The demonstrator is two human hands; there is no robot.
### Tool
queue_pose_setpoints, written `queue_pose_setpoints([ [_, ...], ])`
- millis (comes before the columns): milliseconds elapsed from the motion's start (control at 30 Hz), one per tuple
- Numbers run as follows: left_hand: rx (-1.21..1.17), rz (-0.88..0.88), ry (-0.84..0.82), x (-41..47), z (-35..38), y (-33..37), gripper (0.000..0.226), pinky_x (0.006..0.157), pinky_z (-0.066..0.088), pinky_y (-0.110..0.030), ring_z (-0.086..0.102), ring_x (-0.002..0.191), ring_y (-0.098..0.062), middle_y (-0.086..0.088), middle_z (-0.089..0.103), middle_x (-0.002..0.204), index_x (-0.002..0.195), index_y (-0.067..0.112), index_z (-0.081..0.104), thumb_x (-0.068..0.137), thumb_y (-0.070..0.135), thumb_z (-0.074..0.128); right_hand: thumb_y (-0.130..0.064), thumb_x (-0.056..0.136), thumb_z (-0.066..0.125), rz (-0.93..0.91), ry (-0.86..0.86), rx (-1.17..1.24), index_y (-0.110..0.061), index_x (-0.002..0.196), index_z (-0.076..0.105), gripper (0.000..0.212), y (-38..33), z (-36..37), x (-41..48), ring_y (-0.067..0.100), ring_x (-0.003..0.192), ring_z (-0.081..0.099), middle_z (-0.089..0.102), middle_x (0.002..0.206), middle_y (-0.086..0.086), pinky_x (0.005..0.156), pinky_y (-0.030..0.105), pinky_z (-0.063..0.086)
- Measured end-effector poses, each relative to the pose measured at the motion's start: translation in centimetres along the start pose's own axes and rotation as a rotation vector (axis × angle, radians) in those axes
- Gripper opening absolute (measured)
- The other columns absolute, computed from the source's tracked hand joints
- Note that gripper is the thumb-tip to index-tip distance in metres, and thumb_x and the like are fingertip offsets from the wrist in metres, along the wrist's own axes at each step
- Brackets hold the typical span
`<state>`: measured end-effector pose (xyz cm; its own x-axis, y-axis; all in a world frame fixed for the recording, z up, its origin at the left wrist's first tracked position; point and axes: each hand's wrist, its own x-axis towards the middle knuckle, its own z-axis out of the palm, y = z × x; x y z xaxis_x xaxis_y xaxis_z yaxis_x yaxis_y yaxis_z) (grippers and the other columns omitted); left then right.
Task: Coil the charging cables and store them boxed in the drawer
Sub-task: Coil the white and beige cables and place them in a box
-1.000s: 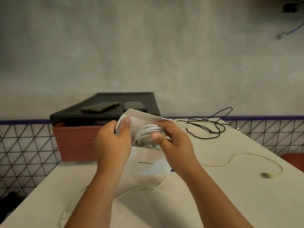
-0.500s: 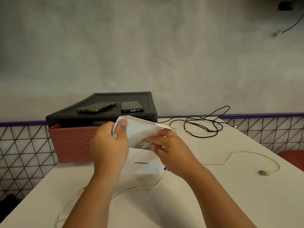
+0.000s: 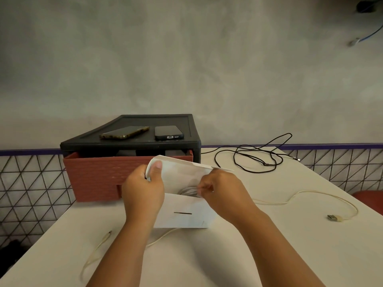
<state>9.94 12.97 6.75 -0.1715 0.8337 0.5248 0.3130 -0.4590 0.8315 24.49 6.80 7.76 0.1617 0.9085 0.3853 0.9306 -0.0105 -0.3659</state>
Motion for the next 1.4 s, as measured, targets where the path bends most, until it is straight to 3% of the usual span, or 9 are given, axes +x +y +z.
queue_pose_setpoints([
  [167,0.012,-0.005,0.013,0.0,-0.2,-0.2,0.043,0.051,0.031,-0.028,0.043,0.056,-0.015,-0.008,0.053,0.063,0.072,0.001,0.058,0.094,0.036,0.049,-0.025,0.095,0.044,0.090,-0.049,-0.003,-0.024,0.109,0.060,0.020,0.8,0.5,-0.1,0.021,0.087,0.056,0.055,0.107,0.004,0.074,0.033,0.056],
  [333,0.013,-0.011,0.008,0.0,-0.1,0.1,0.034,0.053,0.037,-0.025,0.046,0.060,-0.009,0.003,0.052,0.064,0.076,0.008,0.059,0.095,0.034,0.048,-0.031,0.098,0.037,0.040,-0.153,-0.071,-0.025,0.111,0.059,0.026,1.1,0.2,-0.3,0.020,0.081,0.053,0.054,0.098,0.003,0.066,0.029,0.046],
  [533,0.013,-0.047,0.011,0.0,-0.2,0.1,0.033,0.054,0.037,-0.023,0.046,0.060,-0.009,0.003,0.052,0.065,0.075,0.009,0.058,0.095,0.034,0.048,-0.031,0.097,0.039,0.060,-0.252,0.155,-0.036,0.122,0.059,0.032,1.7,0.5,-0.2,0.010,0.096,0.047,0.058,0.124,-0.006,0.083,0.022,0.042],
  [700,0.008,-0.060,0.006,0.1,-0.2,-0.1,0.032,0.055,0.037,-0.024,0.047,0.061,-0.010,0.002,0.054,0.066,0.073,0.011,0.057,0.095,0.034,0.048,-0.035,0.096,0.041,0.046,-0.284,0.258,-0.033,0.120,0.062,0.031,1.9,0.8,-0.1,0.011,0.099,0.050,0.059,0.116,-0.009,0.088,0.025,0.044],
  [900,-0.028,-0.098,0.015,0.5,-0.6,-0.4,0.031,0.052,0.035,-0.023,0.047,0.063,-0.010,0.003,0.054,0.068,0.075,0.013,0.059,0.095,0.033,0.048,-0.036,0.086,0.062,0.016,-0.142,0.323,-0.034,0.120,0.061,0.034,1.9,0.8,-0.2,0.010,0.109,0.044,0.047,0.117,-0.012,0.092,0.026,0.043],
  [1000,-0.071,-0.145,0.042,1.2,-1.2,-0.7,0.034,0.053,0.034,-0.025,0.046,0.061,-0.012,0.001,0.052,0.065,0.067,0.015,0.054,0.095,0.033,0.049,-0.029,0.085,0.065,0.078,0.005,0.313,-0.033,0.117,0.060,0.033,1.8,0.8,-0.1,0.005,0.095,0.044,0.037,0.109,-0.016,0.073,0.010,0.040],
  [1067,-0.122,-0.176,0.066,1.6,-1.6,-1.2,0.034,0.057,0.036,-0.028,0.046,0.061,-0.014,0.000,0.053,0.065,0.064,0.018,0.053,0.095,0.033,0.050,-0.028,0.087,0.063,0.144,0.004,0.303,-0.032,0.115,0.057,0.029,1.7,1.0,-0.1,0.009,0.086,0.047,0.037,0.106,-0.013,0.062,0.009,0.043],
  [1233,-0.163,-0.219,0.083,1.8,-2.0,-1.8,0.030,0.067,0.041,-0.034,0.047,0.066,-0.016,0.000,0.054,0.070,0.066,0.024,0.052,0.095,0.034,0.050,-0.022,0.096,0.048,0.118,-0.093,0.181,-0.023,0.121,0.053,0.026,0.5,2.6,-0.3,0.016,0.089,0.049,0.056,0.105,0.000,0.073,0.023,0.037],
  [1400,-0.214,-0.324,0.106,2.1,-1.9,-2.6,0.027,0.067,0.039,-0.032,0.049,0.068,-0.016,0.002,0.055,0.072,0.077,0.016,0.058,0.094,0.036,0.051,-0.018,0.098,0.044,0.148,-0.040,0.156,-0.021,0.126,0.049,0.029,-0.3,3.1,-0.4,0.020,0.111,0.052,0.053,0.121,0.002,0.086,0.027,0.044],
])
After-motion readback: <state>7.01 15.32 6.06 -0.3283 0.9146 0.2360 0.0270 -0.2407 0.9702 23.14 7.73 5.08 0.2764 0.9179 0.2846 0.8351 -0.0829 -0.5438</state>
